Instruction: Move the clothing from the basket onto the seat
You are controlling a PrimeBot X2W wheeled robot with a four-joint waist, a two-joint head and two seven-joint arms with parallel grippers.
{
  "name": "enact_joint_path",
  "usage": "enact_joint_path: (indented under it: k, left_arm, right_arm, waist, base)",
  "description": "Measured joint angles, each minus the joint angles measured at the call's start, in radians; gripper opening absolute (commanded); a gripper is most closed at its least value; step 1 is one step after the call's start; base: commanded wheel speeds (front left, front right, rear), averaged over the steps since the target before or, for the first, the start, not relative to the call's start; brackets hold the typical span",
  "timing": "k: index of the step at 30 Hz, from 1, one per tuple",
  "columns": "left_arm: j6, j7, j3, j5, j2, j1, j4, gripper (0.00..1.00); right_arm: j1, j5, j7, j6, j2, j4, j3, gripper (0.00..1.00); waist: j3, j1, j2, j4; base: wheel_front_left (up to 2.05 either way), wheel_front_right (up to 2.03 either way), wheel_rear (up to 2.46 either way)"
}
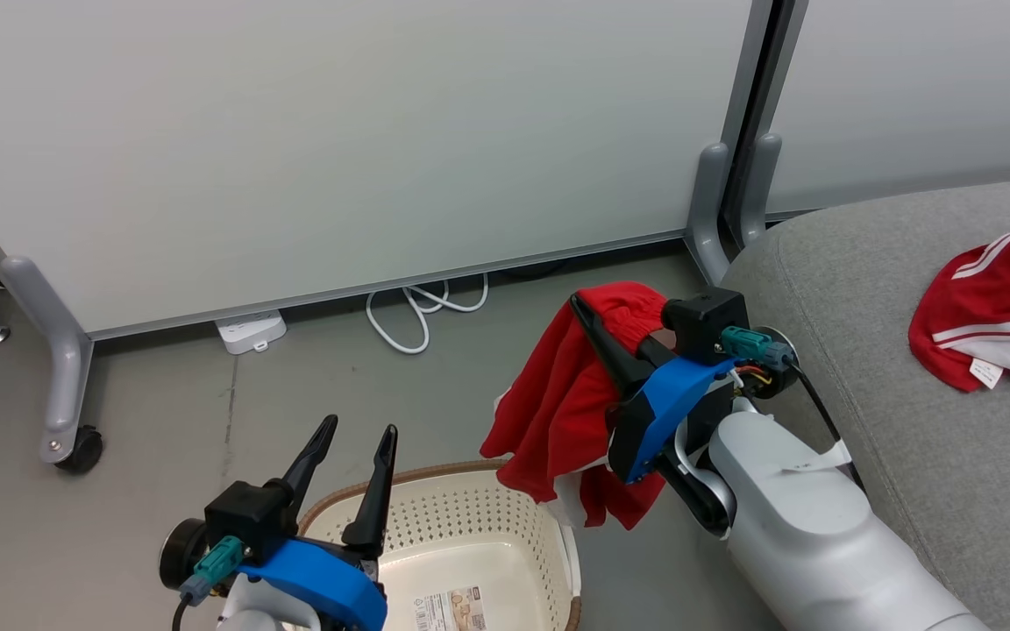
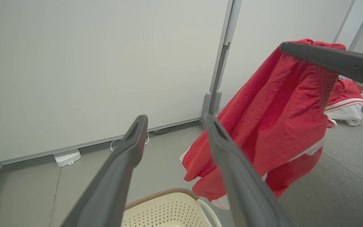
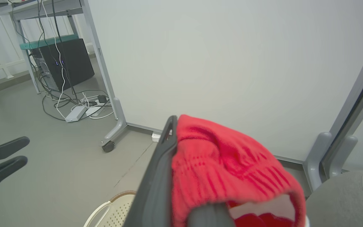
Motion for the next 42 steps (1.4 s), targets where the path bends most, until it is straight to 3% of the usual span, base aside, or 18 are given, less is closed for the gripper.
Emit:
enact_joint_path:
  k: [6, 13, 34, 42]
  left_arm:
    - [-0.013, 0.000, 0.045, 0.041, -0.027, 0.023, 0.004, 1.00]
    - [-0.016, 0.000, 0.074, 0.066, -0.050, 0.030, 0.002, 1.00]
    - [-0.018, 0.000, 0.058, 0.076, -0.040, 0.012, -0.041, 1.00]
    - [-0.018, 0.000, 0.022, 0.065, -0.022, -0.027, -0.026, 1.00]
  right_arm:
    - [0.020, -0.016, 0.000, 0.000, 0.000, -0.014, -0.028, 0.00]
    - [0.025, -0.016, 0.000, 0.000, 0.000, -0.027, -0.034, 0.00]
    - [0.025, -0.010, 0.000, 0.000, -0.001, -0.060, -0.067, 0.00]
    - [0.045, -0.034, 0.000, 0.000, -0.002, -0.083, -0.116, 0.00]
  waist:
    - [-0.001, 0.0000, 0.0000, -0.014]
    - [0.005, 0.0000, 0.0000, -0.097]
    - [0.075, 0.0000, 0.0000, -0.472]
    - [0.115, 0.0000, 0.0000, -0.499]
  base:
    - [0.00, 0.00, 0.00]
    - [0.00, 0.00, 0.00]
    - [0.00, 0.00, 0.00]
    - [0.00, 0.00, 0.00]
